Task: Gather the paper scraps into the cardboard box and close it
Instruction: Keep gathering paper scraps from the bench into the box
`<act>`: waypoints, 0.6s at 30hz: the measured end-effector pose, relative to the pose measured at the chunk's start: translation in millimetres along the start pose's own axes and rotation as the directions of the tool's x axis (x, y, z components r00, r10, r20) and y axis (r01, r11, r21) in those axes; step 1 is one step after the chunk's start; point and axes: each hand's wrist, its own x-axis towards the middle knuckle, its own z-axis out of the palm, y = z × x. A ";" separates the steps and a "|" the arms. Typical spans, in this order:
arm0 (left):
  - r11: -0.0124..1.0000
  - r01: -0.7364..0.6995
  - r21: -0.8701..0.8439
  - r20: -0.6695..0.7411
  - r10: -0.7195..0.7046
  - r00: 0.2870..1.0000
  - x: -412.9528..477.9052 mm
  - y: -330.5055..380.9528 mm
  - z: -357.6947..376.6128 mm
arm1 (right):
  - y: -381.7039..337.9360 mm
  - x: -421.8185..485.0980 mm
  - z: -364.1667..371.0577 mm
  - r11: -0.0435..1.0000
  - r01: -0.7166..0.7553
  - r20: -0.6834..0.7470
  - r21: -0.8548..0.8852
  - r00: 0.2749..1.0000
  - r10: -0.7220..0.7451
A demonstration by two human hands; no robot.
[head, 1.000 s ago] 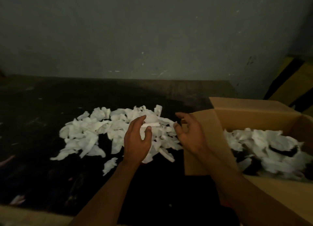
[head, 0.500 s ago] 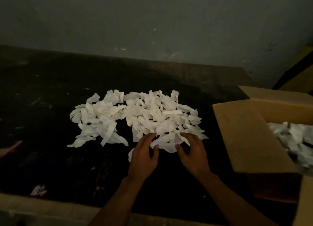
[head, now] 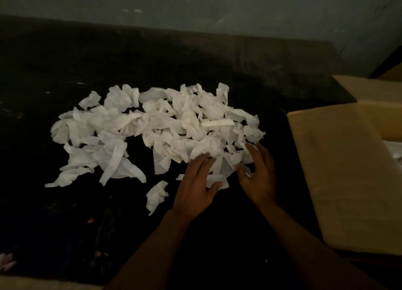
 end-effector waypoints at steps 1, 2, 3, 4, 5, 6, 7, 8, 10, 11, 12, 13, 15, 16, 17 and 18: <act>0.999 -0.029 0.030 0.031 0.028 0.999 6.8 -2.5 5.1 | 4.7 1.2 3.4 1.000 -0.006 0.004 -0.018 1.000 0.006; 0.996 -0.054 0.070 0.070 0.049 0.996 14.8 -6.0 8.8 | 7.7 1.8 6.4 0.999 -0.018 0.009 -0.031 1.000 0.018; 0.991 -0.068 0.115 0.119 0.054 0.991 23.4 -9.8 10.9 | 9.6 1.8 9.2 0.999 -0.021 0.013 -0.042 1.000 0.021; 0.985 -0.074 0.158 0.170 0.046 0.984 31.6 -15.2 12.4 | 11.4 1.7 12.4 0.998 -0.017 0.019 -0.059 1.000 0.018; 0.977 -0.081 0.196 0.220 0.036 0.975 38.7 -21.3 13.3 | 13.9 1.1 15.8 0.997 -0.010 0.031 -0.080 0.999 0.013; 0.970 -0.088 0.226 0.268 0.025 0.963 43.1 -28.8 14.5 | 17.2 -0.5 19.6 0.994 -0.008 0.047 -0.104 0.999 0.013; 0.963 -0.091 0.253 0.306 0.009 0.952 45.5 -35.7 15.7 | 20.9 -2.0 24.1 0.992 -0.009 0.061 -0.128 0.998 0.017; 0.957 -0.085 0.277 0.326 -0.010 0.945 45.9 -42.2 17.3 | 23.7 -3.4 28.5 0.988 -0.010 0.077 -0.152 0.997 0.022; 0.951 -0.071 0.299 0.309 -0.026 0.951 42.6 -49.6 20.3 | 26.8 -7.8 37.8 0.975 0.002 0.107 -0.220 0.994 0.022; 0.954 -0.069 0.293 0.271 -0.014 0.963 40.8 -53.0 22.4 | 27.2 -9.2 41.5 0.968 0.013 0.113 -0.252 0.993 0.016; 0.959 -0.071 0.276 0.229 0.006 0.974 39.5 -55.6 24.3 | 26.8 -9.8 43.1 0.963 0.019 0.110 -0.268 0.994 0.011; 0.965 -0.075 0.252 0.194 0.026 0.981 38.9 -57.8 26.3 | 25.6 -9.5 43.9 0.962 0.024 0.098 -0.273 0.995 0.003; 0.979 -0.083 0.188 0.130 0.059 0.990 40.1 -62.7 28.8 | 23.0 -6.2 42.1 0.962 0.037 0.066 -0.270 0.998 -0.020; 0.984 -0.084 0.158 0.100 0.068 0.993 40.5 -64.6 29.2 | 22.2 -4.1 40.8 0.963 0.047 0.053 -0.267 0.998 -0.034; 0.988 -0.079 0.136 0.072 0.070 0.995 40.5 -65.2 28.7 | 21.4 -2.2 39.5 0.963 0.060 0.041 -0.263 0.998 -0.051; 0.990 -0.069 0.124 0.050 0.063 0.997 40.1 -64.7 28.0 | 20.4 -0.9 38.1 0.963 0.073 0.026 -0.260 0.997 -0.068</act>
